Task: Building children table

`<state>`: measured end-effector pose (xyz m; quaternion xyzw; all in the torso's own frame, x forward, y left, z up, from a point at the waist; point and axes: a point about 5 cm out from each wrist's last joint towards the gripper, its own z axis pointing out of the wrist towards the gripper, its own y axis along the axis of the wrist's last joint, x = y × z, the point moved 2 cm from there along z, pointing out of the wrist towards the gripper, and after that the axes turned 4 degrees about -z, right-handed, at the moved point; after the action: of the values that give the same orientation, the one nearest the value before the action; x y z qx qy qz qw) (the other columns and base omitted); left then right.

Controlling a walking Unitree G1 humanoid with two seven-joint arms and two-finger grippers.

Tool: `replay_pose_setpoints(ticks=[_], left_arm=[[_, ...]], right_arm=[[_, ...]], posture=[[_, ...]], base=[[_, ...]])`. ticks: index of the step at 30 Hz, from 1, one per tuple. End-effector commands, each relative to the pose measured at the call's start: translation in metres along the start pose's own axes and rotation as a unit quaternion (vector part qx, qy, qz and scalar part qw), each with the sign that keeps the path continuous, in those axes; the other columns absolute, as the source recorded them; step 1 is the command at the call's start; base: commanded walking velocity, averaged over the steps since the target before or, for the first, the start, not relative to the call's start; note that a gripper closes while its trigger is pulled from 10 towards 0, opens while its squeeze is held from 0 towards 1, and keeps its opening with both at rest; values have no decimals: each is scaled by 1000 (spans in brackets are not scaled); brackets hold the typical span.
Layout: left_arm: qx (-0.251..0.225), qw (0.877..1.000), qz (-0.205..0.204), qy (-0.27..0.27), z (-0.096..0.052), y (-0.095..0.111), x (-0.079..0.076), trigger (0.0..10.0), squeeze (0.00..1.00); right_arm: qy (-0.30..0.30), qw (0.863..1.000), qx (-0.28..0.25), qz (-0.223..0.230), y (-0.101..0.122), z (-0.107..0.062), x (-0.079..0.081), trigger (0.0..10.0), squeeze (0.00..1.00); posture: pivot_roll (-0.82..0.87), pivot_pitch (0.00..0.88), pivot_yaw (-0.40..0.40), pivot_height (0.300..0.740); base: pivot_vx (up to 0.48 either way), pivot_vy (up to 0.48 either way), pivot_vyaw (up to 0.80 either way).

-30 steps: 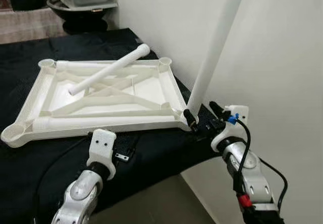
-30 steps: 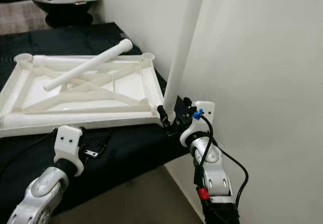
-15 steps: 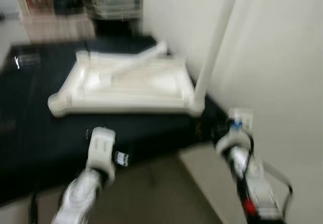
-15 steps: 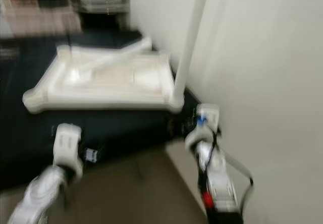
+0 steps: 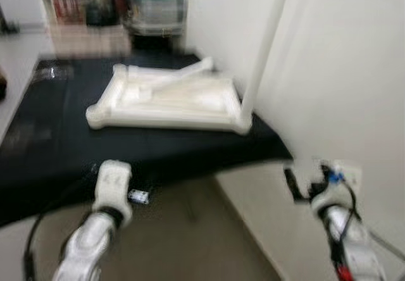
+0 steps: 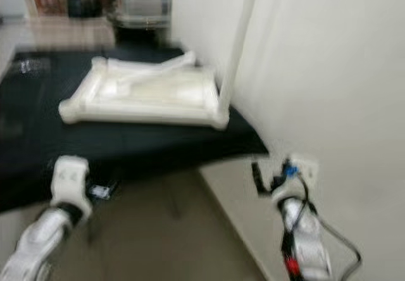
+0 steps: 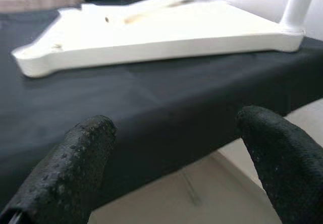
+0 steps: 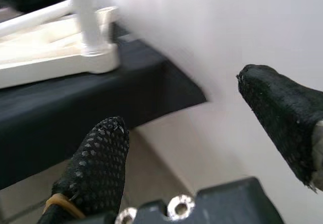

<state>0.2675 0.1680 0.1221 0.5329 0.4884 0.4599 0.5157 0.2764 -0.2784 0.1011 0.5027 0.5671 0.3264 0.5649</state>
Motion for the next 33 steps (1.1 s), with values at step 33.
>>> replay_pose_setpoints(ticks=[33], left_arm=[[-12, 998, -51, 19, 3, -9, 12, 10000, 0]], right_arm=[[-234, 969, 71, -11, -34, -44, -99, 10000, 898]], posture=[[-113, 0, -67, 740]], base=[[0, 87, 0]])
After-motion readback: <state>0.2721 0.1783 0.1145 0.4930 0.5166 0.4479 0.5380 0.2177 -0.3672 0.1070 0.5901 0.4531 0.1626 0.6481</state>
